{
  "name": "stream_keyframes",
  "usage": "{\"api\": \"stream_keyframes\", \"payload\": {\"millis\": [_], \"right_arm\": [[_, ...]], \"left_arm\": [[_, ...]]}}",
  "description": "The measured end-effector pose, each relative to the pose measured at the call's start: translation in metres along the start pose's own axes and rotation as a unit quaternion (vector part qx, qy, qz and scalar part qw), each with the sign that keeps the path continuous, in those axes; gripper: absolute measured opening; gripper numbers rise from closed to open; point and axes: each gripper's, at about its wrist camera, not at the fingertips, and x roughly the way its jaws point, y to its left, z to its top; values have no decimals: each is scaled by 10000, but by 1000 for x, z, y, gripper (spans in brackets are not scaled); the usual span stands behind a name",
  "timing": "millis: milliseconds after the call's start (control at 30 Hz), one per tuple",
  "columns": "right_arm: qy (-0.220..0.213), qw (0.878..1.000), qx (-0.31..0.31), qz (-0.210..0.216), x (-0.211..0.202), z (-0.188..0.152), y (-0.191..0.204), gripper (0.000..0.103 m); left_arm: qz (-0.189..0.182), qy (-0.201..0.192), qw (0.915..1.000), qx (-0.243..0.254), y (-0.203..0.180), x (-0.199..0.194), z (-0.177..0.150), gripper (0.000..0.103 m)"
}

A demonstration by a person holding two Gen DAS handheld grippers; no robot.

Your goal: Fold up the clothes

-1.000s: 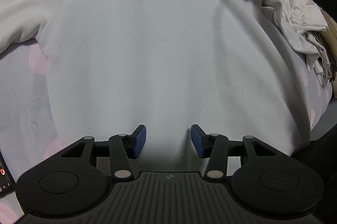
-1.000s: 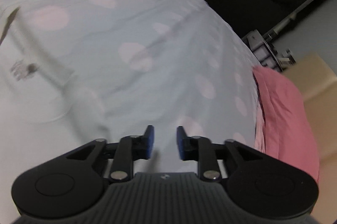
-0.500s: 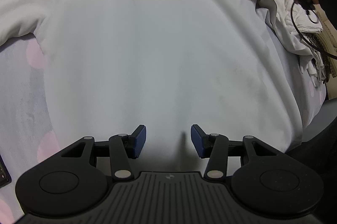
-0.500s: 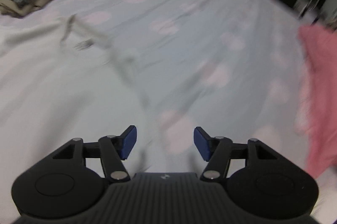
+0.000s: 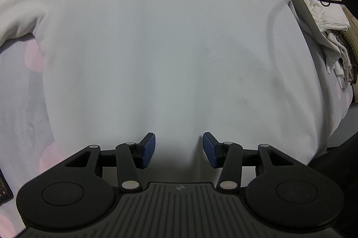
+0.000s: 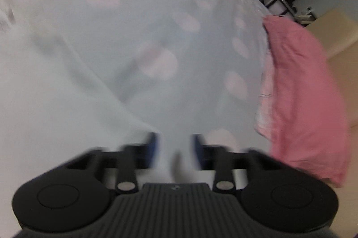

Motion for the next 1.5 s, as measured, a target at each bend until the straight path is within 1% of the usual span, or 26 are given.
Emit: {"api": "stream_keyframes", "payload": {"millis": [33, 100, 200, 267, 333, 500, 600, 700, 800, 867, 967, 1100, 1200, 1233, 1267, 1333, 1400, 1467, 1500], "right_arm": [[-30, 10000, 22, -40, -2, -3, 1, 47], [-188, 9995, 265, -37, -12, -9, -4, 47], [-544, 9983, 226, 22, -38, -18, -5, 47], [-812, 9960, 202, 321, -61, -28, -4, 47], [-952, 9927, 145, 732, -79, -36, 4, 47], [-972, 9867, -121, 1296, -113, -50, 46, 49], [-1101, 9801, -261, 1632, -142, -46, 82, 50], [-1319, 9691, -374, 2052, -180, -44, 116, 52], [-1442, 9575, -601, 2424, -221, -48, 149, 53], [-1484, 9519, -812, 2554, -243, -52, 168, 54], [-1520, 9457, -937, 2716, -269, -59, 189, 57], [-1560, 9406, -1052, 2826, -292, -70, 207, 60], [-1562, 9420, -1023, 2790, -300, -76, 214, 61], [-1559, 9432, -971, 2770, -302, -77, 215, 61], [-1557, 9445, -915, 2746, -303, -78, 215, 61], [-1548, 9481, -792, 2663, -305, -78, 219, 61], [-1550, 9511, -770, 2558, -306, -80, 227, 63], [-1540, 9508, -880, 2542, -308, -84, 236, 64], [-1525, 9501, -949, 2550, -309, -86, 240, 64]], "left_arm": [[-1, -19, 10000, 15, 0, -2, 1, 45], [-18, -63, 10000, 34, -1, -5, 2, 45], [-65, -108, 9999, 54, 0, -11, 1, 45], [-91, -135, 9998, 77, -1, -14, 0, 45], [-89, -165, 9998, 110, -3, -17, -2, 45], [30, -308, 9993, 200, -6, -24, -5, 45], [189, -423, 9986, 253, -5, -29, -7, 45], [374, -527, 9973, 335, -6, -32, -9, 45], [425, -579, 9968, 357, -7, -35, -13, 45], [443, -638, 9961, 416, -8, -39, -16, 45], [486, -812, 9944, 471, -6, -53, -17, 45], [244, -1079, 9938, 91, 9, -86, -8, 45], [234, -1457, 9889, -190, 28, -122, -1, 45], [295, -1547, 9871, -282, 38, -133, 1, 47], [380, -1631, 9851, -381, 48, -145, 4, 52], [704, -1757, 9795, -696, 76, -165, 8, 54], [1008, -1881, 9710, -1077, 109, -185, 9, 54], [1130, -2039, 9591, -1604, 151, -205, 3, 54], [1221, -2123, 9518, -1845, 172, -215, -1, 54]]}}
